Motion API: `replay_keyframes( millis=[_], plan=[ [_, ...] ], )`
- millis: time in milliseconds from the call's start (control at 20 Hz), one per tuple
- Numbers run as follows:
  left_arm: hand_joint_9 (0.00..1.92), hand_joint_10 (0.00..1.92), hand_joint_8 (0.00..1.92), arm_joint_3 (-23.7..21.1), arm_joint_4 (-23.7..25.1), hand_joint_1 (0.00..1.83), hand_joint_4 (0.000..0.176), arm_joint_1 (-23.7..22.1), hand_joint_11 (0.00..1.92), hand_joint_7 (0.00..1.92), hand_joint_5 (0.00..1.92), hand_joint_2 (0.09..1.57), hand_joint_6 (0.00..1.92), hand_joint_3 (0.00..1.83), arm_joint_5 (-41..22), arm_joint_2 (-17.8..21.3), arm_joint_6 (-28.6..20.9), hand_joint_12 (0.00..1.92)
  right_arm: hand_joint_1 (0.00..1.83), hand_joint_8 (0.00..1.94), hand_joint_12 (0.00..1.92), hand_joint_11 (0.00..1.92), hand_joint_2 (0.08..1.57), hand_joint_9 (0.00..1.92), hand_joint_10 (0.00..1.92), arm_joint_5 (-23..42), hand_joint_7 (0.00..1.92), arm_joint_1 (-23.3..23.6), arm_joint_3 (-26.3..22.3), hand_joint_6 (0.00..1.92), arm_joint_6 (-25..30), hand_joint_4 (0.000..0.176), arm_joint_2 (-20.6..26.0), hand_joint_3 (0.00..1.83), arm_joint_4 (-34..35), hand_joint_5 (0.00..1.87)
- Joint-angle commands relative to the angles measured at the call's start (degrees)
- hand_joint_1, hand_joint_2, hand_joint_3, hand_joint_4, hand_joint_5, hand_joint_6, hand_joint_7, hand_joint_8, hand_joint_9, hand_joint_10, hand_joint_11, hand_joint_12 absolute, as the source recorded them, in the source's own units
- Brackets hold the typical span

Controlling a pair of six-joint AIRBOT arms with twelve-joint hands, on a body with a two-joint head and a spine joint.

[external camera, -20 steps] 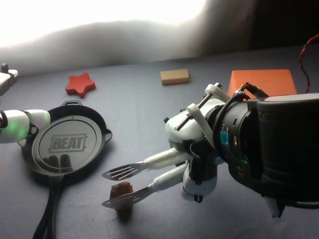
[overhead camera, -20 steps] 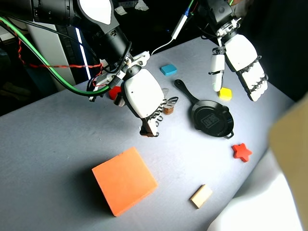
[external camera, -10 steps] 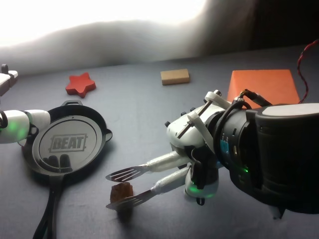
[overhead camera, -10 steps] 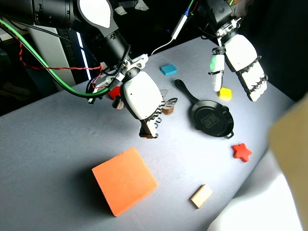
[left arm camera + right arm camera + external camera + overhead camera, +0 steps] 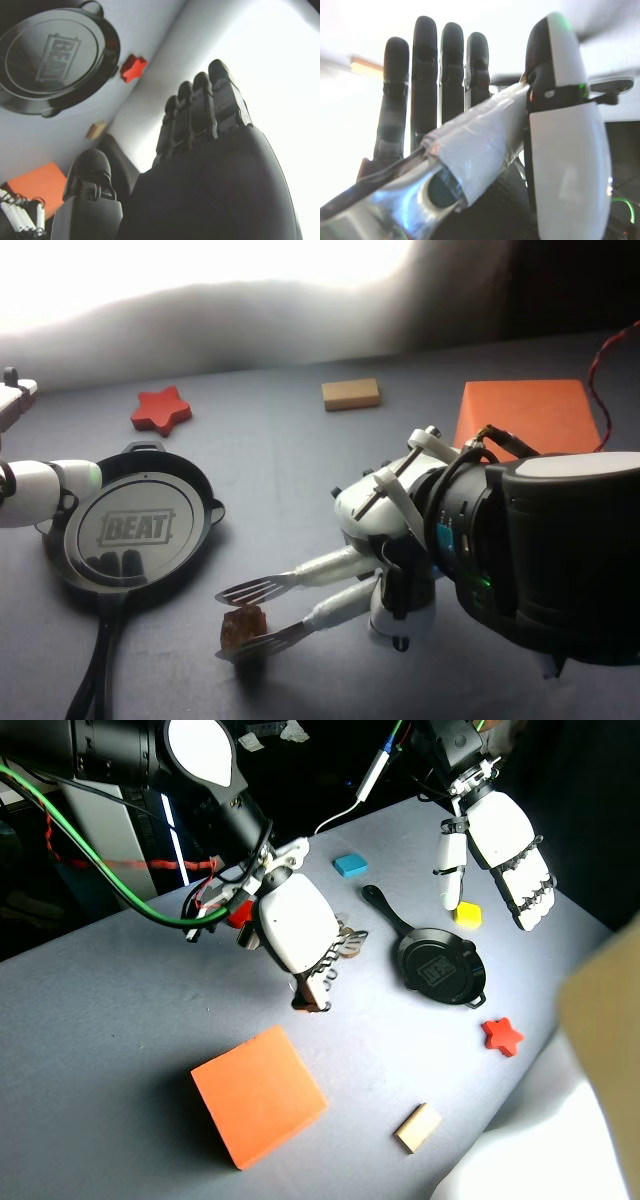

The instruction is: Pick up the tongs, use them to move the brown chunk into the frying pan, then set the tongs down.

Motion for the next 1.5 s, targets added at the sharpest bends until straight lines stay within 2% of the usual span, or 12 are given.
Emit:
replay_keyframes(
  millis=[0, 500, 750, 800, 850, 950, 1100, 1150, 1250, 1300, 1350, 1450],
  plan=[
    [0.04, 0.0, 0.0, 0.0, 3.06, 0.0, 0.0, -0.14, 0.0, 0.06, 0.02, 1.21, 0.0, 0.0, -4.44, 0.43, 0.0, 0.11, 0.98, 0.0, 1.43, 0.23, 1.14, 0.81, 0.03, 0.97, 0.82, -0.15, 0.09, 0.0, 0.25, 0.0, 0.01, 0.0, -3.61, 0.78],
    [0.05, 0.0, 0.0, 0.01, 3.05, 0.0, 0.0, 0.23, 0.0, 0.07, 0.02, 1.21, 0.0, 0.0, -5.15, 0.4, -0.01, 0.13, 0.98, 0.0, 1.42, 0.22, 1.14, 0.8, 0.03, 1.18, 0.81, -1.06, 0.81, 0.0, 0.72, 0.0, -1.73, 0.0, -4.94, 0.76],
    [0.04, 0.0, 0.0, 0.02, 3.05, 0.0, 0.0, 0.26, 0.0, 0.08, 0.02, 1.22, 0.0, 0.0, -5.15, 0.39, -0.01, 0.09, 1.0, 0.04, 1.4, 0.33, 1.17, 0.91, 0.08, 1.1, 0.95, -1.3, 1.02, 0.05, 0.71, 0.0, -1.66, 0.01, -5.54, 0.91],
    [0.06, 0.0, 0.0, 0.02, 3.06, 0.0, 0.0, 0.28, 0.0, 0.09, 0.03, 1.21, 0.0, 0.0, -5.15, 0.38, 0.0, 0.13, 1.09, 0.04, 1.39, 0.43, 1.2, 0.98, 0.12, 1.08, 1.05, -1.34, 1.02, 1.2, 0.71, 0.0, -1.57, 0.02, -5.54, 0.8],
    [0.06, 0.0, 0.0, 0.02, 3.06, 0.0, 0.0, 0.32, 0.0, 0.1, 0.04, 1.21, 0.0, 0.0, -5.15, 0.38, 0.0, 0.15, 1.09, 0.04, 1.39, 0.44, 1.22, 0.99, 0.13, 1.08, 1.06, -1.35, 1.02, 1.27, 0.71, 0.0, -1.48, 0.01, -5.55, 0.78],
    [0.07, 0.0, 0.0, 0.03, 3.06, 0.0, 0.0, 0.38, 0.0, 0.1, 0.05, 1.21, 0.0, 0.0, -5.15, 0.36, 0.0, 0.16, 1.09, 0.04, 1.39, 0.44, 1.22, 1.0, 0.14, 1.08, 1.08, -1.37, 1.07, 1.28, 0.7, 0.0, -1.37, 0.01, -5.55, 0.78],
    [0.05, 0.0, 0.0, 0.03, 3.06, 0.0, 0.0, 0.53, 0.0, 0.09, 0.03, 1.22, 0.01, 0.0, -5.43, 0.24, -0.01, 0.09, 1.11, 0.04, 1.39, 0.49, 1.2, 1.03, 0.15, 1.08, 1.12, -1.38, 1.08, 1.22, 0.56, 0.0, -1.32, 0.0, -5.62, 0.82],
    [0.07, 0.0, 0.0, 0.03, 3.06, 0.0, 0.0, 0.52, 0.0, 0.09, 0.04, 1.21, 0.0, 0.0, -5.43, 0.24, -0.02, 0.16, 1.12, 0.04, 1.36, 0.52, 1.19, 1.05, 0.15, 1.09, 1.14, -1.38, 1.07, 1.19, 0.56, 0.0, -1.33, 0.0, -5.71, 0.85],
    [0.07, 0.0, 0.0, 0.02, 3.06, 0.0, 0.0, 0.5, 0.0, 0.09, 0.04, 1.21, 0.0, 0.0, -5.43, 0.24, -0.02, 0.17, 1.13, 0.04, 1.36, 0.54, 1.18, 1.07, 0.16, 1.09, 1.16, -1.37, 1.07, 1.15, 0.56, 0.0, -1.3, 0.0, -5.82, 0.87],
    [0.07, 0.0, 0.0, 0.01, 3.06, 0.0, 0.0, 0.48, 0.0, 0.09, 0.04, 1.22, 0.0, 0.0, -5.43, 0.24, -0.03, 0.15, 1.2, 0.66, 1.37, 0.56, 1.13, 1.1, 0.17, 1.09, 1.05, -1.38, 1.07, 1.13, 0.56, 0.0, -1.26, 0.0, -5.85, 0.94],
    [0.06, 0.0, 0.0, -0.01, 3.06, 0.0, 0.0, 0.48, 0.0, 0.08, 0.03, 1.22, 0.0, 0.0, -5.43, 0.24, -0.07, 0.12, 1.22, 0.82, 1.38, 0.57, 1.13, 1.11, 0.18, 1.13, 1.0, -1.4, 1.07, 1.16, 0.56, 0.0, -1.19, 0.0, -5.9, 0.95],
    [0.06, 0.0, 0.0, -0.03, 3.05, 0.0, 0.0, 0.47, 0.0, 0.08, 0.02, 1.22, 0.0, 0.0, -5.43, 0.24, -0.18, 0.09, 1.23, 0.79, 1.37, 0.64, 1.11, 1.19, 0.22, 1.25, 1.06, -1.47, 1.07, 1.11, 0.56, 0.0, -1.11, 0.0, -6.1, 0.97]
  ],
)
